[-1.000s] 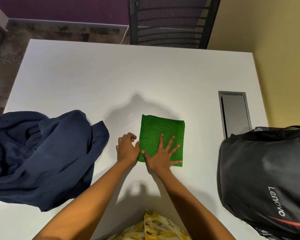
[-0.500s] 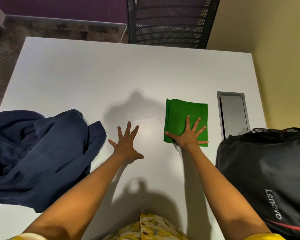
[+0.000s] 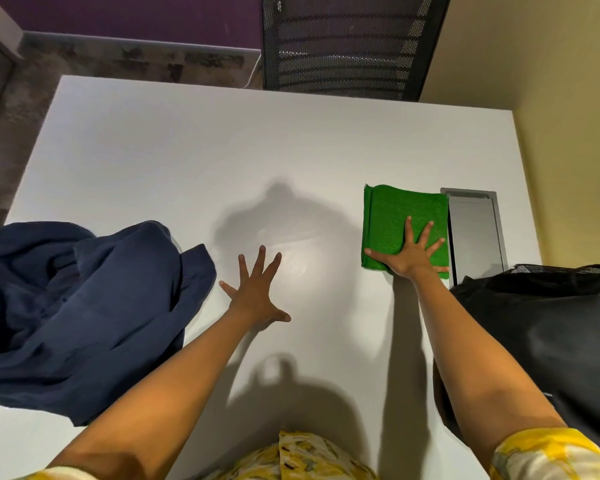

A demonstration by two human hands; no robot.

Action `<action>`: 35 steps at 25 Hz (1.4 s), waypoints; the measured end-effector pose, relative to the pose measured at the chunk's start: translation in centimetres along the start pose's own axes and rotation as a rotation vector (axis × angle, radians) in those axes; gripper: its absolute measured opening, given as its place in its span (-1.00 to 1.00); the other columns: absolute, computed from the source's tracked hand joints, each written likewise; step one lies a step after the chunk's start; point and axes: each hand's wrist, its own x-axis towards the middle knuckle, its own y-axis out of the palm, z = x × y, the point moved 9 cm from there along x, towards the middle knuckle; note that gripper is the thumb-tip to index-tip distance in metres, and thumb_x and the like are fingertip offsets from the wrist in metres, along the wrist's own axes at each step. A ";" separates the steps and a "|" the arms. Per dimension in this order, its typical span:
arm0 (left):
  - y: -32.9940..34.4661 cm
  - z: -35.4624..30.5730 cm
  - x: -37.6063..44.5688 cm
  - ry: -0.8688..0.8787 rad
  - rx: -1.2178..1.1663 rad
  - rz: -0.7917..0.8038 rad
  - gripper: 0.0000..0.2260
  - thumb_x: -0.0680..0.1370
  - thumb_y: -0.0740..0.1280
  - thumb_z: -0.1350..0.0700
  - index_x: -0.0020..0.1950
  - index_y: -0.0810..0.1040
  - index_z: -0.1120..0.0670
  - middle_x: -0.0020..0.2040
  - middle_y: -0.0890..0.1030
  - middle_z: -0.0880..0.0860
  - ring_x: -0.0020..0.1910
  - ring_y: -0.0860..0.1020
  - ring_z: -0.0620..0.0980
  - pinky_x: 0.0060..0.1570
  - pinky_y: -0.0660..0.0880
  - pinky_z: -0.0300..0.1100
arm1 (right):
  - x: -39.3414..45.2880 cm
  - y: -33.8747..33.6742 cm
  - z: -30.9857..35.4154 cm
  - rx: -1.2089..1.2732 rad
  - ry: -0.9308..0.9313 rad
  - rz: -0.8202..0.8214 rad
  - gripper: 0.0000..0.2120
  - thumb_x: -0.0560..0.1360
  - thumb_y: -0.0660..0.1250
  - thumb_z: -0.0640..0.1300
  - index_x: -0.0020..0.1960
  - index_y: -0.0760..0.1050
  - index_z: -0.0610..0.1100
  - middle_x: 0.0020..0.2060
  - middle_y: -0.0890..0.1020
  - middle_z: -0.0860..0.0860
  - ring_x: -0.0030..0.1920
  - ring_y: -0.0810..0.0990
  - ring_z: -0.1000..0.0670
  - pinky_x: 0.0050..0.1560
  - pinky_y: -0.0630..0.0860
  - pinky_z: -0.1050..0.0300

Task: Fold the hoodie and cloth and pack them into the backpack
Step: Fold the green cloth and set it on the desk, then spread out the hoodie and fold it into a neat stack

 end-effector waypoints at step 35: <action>-4.9 18.5 -21.4 -0.321 0.181 -0.622 -0.68 0.59 0.32 0.03 0.35 0.49 -0.01 0.36 0.43 0.08 0.41 0.32 0.14 0.48 0.00 0.26 | -22.5 16.9 16.9 0.250 -0.869 -0.049 -0.56 0.54 0.40 -0.20 0.39 0.40 -0.13 0.25 0.47 0.09 0.20 0.43 0.14 0.25 0.36 0.31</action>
